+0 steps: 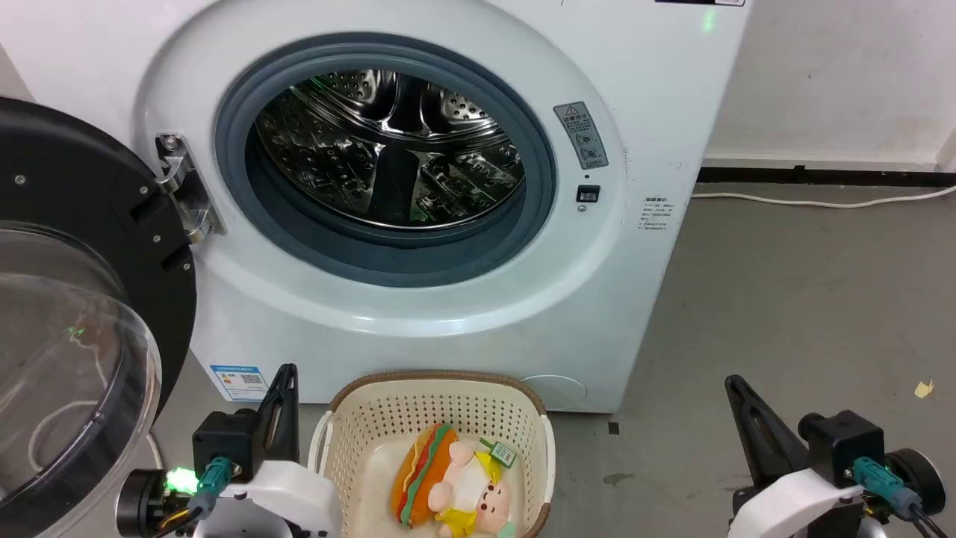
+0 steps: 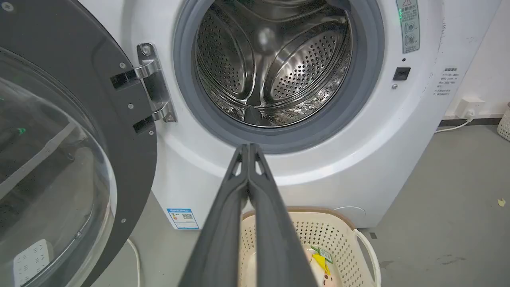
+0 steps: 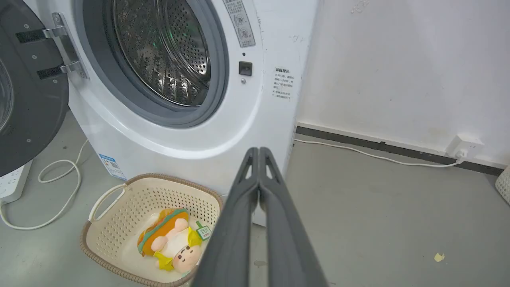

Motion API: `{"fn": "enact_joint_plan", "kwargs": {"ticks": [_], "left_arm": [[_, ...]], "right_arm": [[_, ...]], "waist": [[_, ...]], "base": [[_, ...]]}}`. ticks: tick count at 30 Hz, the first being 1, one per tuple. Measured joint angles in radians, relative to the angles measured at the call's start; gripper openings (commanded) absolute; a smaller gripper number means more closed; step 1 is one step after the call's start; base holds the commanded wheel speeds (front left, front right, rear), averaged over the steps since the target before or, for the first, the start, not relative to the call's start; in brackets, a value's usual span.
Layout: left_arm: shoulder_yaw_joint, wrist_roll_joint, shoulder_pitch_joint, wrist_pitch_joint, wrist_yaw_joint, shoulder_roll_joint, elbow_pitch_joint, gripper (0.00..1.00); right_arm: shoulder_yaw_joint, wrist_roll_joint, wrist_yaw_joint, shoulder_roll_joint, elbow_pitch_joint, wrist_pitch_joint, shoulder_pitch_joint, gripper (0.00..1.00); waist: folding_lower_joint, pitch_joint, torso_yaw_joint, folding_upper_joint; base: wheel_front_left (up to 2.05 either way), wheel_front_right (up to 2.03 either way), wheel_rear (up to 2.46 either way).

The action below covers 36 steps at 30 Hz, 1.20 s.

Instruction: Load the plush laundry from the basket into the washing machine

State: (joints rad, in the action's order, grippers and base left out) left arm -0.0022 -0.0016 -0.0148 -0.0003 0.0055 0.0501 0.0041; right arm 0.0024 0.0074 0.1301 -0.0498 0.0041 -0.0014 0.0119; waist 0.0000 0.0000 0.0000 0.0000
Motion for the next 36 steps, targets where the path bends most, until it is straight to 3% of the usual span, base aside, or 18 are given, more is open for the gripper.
{"fn": "enact_joint_plan", "kwargs": {"ticks": [36], "left_arm": [[0.0, 0.0, 0.0, 0.0, 0.0, 0.0, 0.0, 0.0]], "right_arm": [[0.0, 0.0, 0.0, 0.0, 0.0, 0.0, 0.0, 0.0]], "waist": [[0.0, 0.0, 0.0, 0.0]], "base": [[0.0, 0.0, 0.0]]}}
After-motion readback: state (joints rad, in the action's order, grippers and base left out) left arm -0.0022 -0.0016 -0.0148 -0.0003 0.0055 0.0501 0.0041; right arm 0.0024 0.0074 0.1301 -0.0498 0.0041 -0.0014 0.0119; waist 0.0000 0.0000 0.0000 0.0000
